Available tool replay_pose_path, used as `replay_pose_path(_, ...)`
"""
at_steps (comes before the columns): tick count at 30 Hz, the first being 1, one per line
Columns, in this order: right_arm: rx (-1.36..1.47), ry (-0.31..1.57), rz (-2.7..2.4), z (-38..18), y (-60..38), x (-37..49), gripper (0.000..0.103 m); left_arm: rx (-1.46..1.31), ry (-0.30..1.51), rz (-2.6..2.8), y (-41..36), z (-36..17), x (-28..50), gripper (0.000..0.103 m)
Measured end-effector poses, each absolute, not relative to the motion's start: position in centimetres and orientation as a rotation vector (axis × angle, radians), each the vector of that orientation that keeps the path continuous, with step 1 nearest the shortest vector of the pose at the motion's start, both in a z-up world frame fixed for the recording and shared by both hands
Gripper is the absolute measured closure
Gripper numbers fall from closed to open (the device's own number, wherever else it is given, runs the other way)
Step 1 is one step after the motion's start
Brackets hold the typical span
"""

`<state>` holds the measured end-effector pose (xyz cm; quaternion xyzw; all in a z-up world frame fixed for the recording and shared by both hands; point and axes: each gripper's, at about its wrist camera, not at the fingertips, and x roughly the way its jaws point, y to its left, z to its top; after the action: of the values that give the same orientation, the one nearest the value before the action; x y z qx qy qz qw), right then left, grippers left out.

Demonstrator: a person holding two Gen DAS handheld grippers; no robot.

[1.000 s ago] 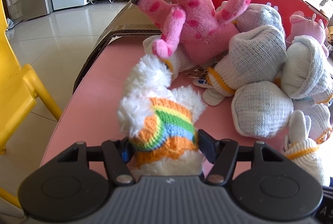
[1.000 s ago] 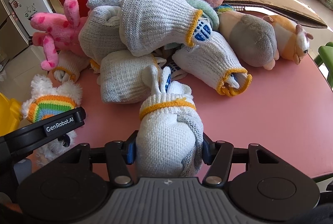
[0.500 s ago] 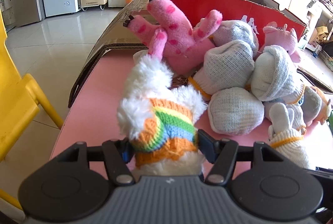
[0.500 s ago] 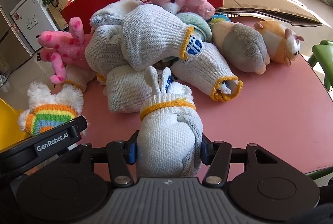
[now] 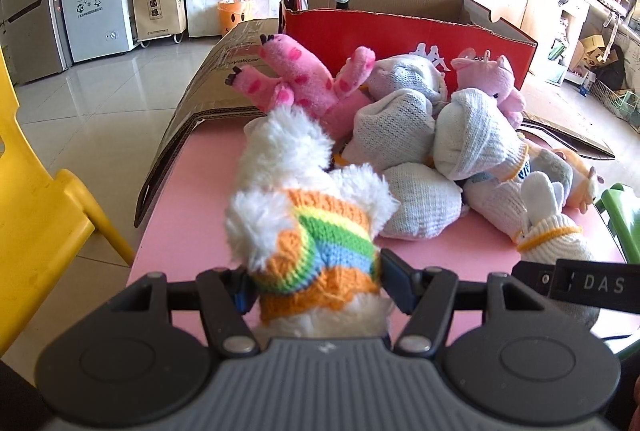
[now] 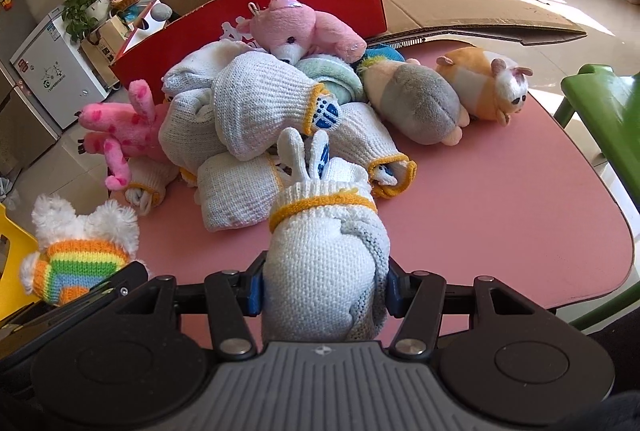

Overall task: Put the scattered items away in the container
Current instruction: 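Lift the plush and glove off the table and carry them toward the red box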

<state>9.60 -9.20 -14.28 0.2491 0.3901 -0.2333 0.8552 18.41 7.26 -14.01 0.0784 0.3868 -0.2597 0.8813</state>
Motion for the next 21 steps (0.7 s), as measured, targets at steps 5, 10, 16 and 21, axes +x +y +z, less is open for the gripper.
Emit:
replay_pose_path(5,0.524,0.819,-0.489,-13.8,-8.7,8.7,0.048,0.159,0.801,-0.554,7.9,-13.5,17.7,0.042)
replay_pose_path(10,0.498,0.815,-0.485,-13.3,-8.1,7.8,0.048,0.157,0.789,-0.565,8.3,-13.0,17.1,0.042)
replay_pose_path(16,0.488,0.810,-0.484,-12.9,-7.5,7.0,0.048,0.169,0.771,-0.583,8.4,-12.5,16.4,0.042)
replay_pose_path(21,0.482,0.804,-0.485,-12.7,-7.3,6.5,0.048,0.180,0.761,-0.596,8.5,-12.2,15.8,0.042)
